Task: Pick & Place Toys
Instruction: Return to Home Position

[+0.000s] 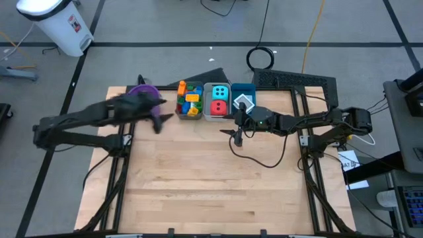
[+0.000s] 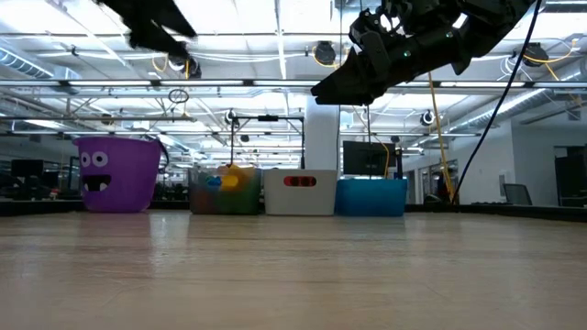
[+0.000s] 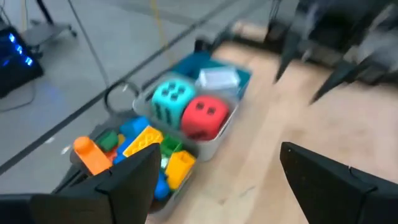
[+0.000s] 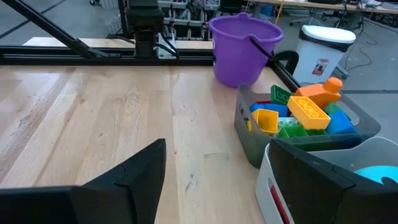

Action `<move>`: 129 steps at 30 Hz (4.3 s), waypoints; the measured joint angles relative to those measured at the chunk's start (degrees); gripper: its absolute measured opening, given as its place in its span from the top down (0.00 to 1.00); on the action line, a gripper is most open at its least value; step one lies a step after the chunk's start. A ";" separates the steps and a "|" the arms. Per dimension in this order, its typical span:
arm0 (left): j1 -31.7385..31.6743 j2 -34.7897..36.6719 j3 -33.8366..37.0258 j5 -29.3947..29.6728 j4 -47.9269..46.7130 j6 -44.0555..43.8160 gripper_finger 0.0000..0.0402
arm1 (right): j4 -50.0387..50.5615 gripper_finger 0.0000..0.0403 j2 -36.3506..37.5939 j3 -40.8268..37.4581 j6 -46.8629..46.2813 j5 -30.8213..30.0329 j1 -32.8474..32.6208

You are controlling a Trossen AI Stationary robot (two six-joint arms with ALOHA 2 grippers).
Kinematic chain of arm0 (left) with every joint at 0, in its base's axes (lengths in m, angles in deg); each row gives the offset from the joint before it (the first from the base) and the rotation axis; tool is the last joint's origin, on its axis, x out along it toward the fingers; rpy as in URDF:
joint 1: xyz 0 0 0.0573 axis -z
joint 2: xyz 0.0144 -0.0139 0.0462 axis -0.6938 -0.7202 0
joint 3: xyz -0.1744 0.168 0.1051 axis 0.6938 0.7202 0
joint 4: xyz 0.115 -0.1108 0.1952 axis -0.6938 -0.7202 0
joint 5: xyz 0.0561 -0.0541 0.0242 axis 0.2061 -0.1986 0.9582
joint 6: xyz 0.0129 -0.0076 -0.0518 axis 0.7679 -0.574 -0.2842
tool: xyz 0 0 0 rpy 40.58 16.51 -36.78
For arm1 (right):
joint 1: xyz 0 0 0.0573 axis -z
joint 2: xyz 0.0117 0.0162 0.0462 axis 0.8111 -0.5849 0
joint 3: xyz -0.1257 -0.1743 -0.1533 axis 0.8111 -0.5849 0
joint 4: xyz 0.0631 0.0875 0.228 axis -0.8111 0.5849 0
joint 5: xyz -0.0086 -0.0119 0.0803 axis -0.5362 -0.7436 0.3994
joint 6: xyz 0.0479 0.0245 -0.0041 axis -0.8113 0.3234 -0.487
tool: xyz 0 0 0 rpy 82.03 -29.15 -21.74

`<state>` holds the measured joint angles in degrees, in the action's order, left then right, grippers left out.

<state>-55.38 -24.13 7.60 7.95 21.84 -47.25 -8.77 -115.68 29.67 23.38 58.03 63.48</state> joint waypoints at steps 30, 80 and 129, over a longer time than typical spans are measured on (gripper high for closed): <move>5.66 36.54 42.73 -2.34 29.41 -5.40 0.16 | 6.62 0.36 3.29 -0.07 -0.50 -0.08 0.03; 9.73 41.48 50.62 3.23 31.83 6.95 0.16 | -4.53 0.36 63.04 -41.66 -3.15 5.92 3.50; 9.73 41.48 50.60 3.28 31.94 7.00 0.16 | 13.91 0.36 74.90 -43.69 -0.39 5.90 3.50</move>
<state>-45.65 17.35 58.20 11.23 53.77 -40.25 5.13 -40.78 -14.02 22.99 63.93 66.98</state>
